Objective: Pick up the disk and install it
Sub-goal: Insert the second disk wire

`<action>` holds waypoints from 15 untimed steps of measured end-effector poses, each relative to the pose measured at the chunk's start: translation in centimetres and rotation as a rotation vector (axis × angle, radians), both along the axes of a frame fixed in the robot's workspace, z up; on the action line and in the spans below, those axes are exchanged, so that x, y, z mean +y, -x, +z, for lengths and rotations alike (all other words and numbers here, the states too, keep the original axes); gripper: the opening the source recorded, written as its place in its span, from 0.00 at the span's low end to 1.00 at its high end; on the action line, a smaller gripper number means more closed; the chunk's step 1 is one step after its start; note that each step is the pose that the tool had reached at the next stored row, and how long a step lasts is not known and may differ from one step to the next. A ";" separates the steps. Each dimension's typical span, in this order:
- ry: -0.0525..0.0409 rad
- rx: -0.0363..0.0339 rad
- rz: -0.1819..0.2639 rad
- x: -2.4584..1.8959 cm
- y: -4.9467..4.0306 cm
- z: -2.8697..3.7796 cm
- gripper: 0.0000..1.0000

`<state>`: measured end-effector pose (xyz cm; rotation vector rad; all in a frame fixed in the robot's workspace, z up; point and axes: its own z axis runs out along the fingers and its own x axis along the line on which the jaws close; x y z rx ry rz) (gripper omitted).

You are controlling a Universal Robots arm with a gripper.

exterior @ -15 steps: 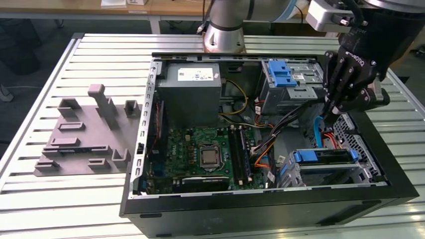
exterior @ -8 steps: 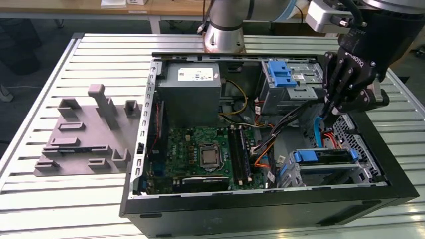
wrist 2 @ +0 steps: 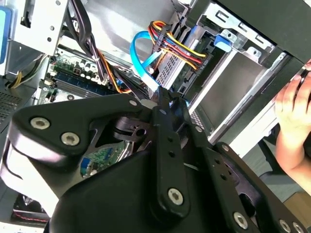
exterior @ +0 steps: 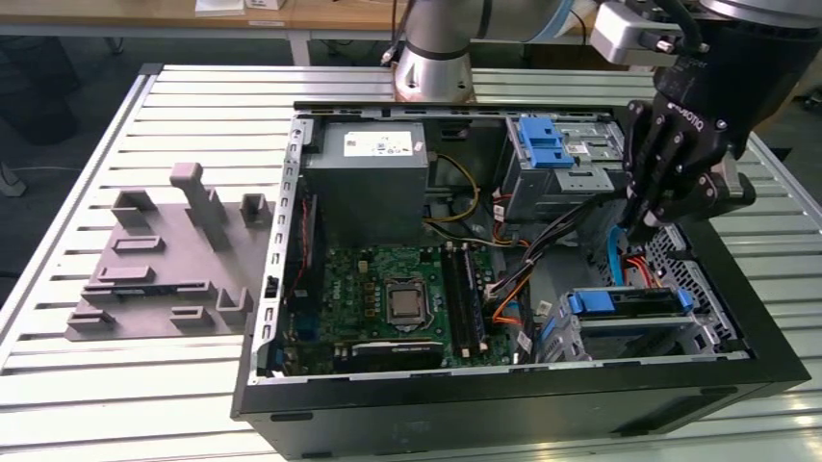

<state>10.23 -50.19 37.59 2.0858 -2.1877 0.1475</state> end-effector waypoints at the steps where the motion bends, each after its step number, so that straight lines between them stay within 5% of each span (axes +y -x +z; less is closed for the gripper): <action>1: 0.0020 0.0000 0.000 0.00 0.00 -0.03 0.24; 9: 0.0095 0.0000 0.000 -0.03 0.00 -0.40 0.16; 13: -0.0150 0.0019 0.000 -0.21 0.00 -0.60 0.16; 15: -0.0183 0.0020 0.000 -0.34 0.00 -0.70 0.16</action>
